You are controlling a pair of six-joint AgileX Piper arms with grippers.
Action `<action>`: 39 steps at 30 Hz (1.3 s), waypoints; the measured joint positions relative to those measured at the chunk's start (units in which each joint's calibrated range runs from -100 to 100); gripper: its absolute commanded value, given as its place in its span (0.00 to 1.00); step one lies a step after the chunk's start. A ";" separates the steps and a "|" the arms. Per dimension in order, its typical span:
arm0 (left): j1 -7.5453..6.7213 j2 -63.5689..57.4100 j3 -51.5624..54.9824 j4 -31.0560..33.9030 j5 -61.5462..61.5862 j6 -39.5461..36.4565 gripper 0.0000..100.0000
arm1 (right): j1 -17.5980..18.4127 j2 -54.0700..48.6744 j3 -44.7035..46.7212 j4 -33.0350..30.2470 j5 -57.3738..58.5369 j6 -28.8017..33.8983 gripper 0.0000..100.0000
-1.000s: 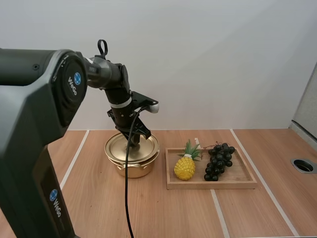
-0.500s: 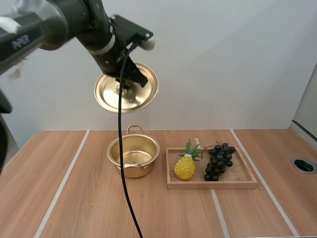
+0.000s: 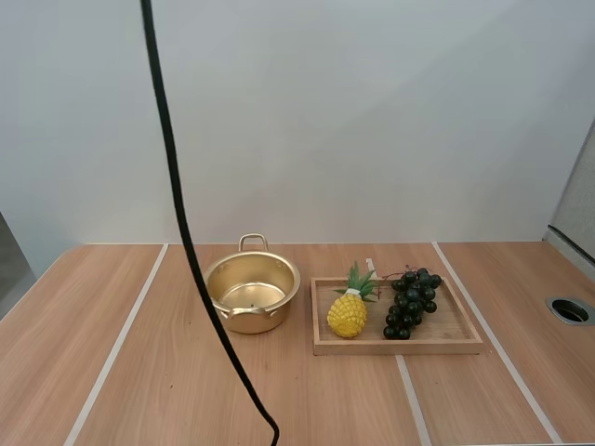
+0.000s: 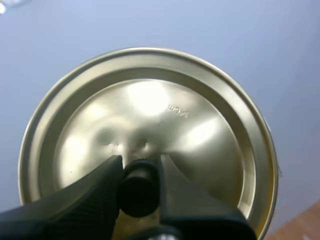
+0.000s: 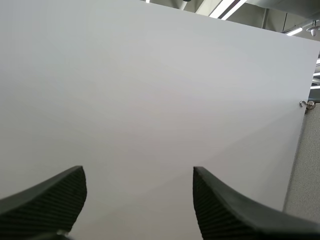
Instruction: Open the pot, put the grape inside, and close it
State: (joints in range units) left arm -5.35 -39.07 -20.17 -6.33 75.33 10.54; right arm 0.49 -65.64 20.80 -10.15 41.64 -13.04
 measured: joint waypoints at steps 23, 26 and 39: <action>0.00 -3.04 -17.23 12.11 -27.91 -15.95 0.00 | 0.00 0.76 -0.03 1.92 17.80 0.00 1.00; 0.00 -3.08 -17.23 12.11 -29.61 -15.95 0.00 | 0.00 2.52 -0.03 2.30 22.96 0.00 1.00; 0.00 -3.08 -17.23 12.11 -30.31 -15.95 0.00 | 0.00 17.85 -0.03 1.78 33.84 8.80 1.00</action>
State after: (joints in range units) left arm -5.35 -42.15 -37.40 5.78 45.02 -5.41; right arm 0.49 -47.79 20.77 -8.37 75.49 -4.24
